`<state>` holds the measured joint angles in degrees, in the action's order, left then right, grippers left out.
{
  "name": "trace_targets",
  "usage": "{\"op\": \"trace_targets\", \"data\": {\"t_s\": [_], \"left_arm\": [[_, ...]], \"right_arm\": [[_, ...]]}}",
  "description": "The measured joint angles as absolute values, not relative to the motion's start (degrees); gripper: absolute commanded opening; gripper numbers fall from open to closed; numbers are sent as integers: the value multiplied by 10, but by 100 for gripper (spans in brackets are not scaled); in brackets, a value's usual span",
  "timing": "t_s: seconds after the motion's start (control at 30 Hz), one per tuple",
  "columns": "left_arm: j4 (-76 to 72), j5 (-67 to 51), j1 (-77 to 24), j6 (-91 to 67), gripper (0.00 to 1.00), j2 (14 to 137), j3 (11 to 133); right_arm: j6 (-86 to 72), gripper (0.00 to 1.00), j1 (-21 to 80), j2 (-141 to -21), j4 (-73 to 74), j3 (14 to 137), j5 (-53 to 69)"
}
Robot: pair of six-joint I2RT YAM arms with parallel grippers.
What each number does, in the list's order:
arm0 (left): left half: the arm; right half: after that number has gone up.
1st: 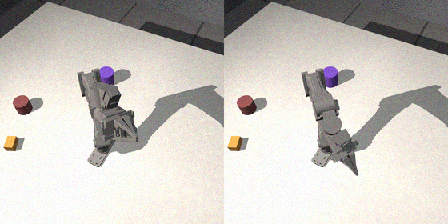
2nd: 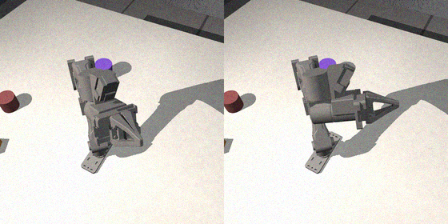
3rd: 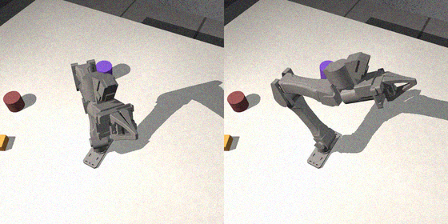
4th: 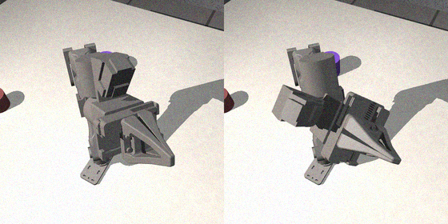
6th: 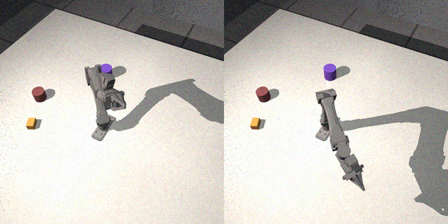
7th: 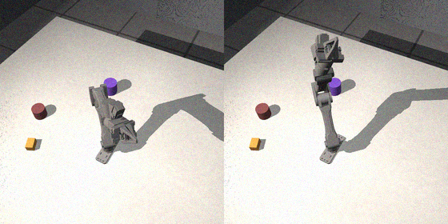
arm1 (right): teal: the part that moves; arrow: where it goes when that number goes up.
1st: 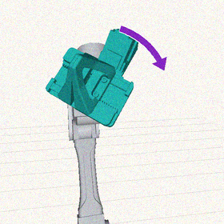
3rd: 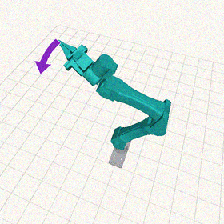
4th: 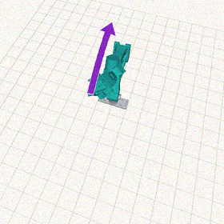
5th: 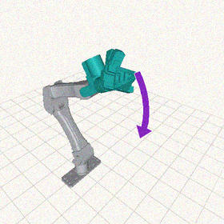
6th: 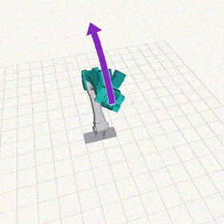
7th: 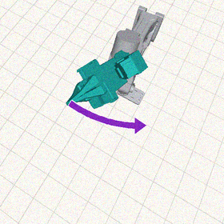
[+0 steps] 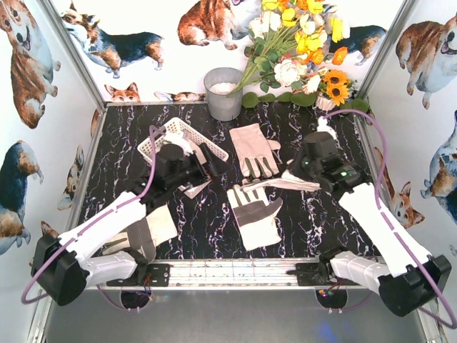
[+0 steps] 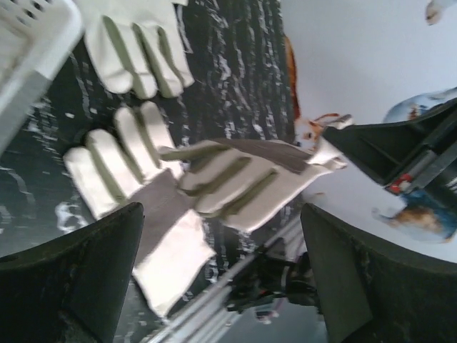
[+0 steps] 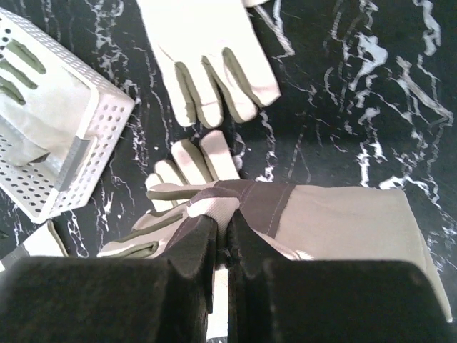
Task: Put the gloves into the storage basket
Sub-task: Pick up the glove from the center of the board, then place the glove at the center of the board.
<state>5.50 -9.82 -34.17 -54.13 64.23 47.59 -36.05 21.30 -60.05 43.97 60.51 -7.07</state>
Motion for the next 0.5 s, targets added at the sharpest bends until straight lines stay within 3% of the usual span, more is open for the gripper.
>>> {"op": "trace_targets", "data": {"t_s": [0.5], "left_arm": [[-21, -92, -403, -752, 92, 721, 492]], "right_arm": [[-404, 0, 362, -686, 335, 607, -255]]}}
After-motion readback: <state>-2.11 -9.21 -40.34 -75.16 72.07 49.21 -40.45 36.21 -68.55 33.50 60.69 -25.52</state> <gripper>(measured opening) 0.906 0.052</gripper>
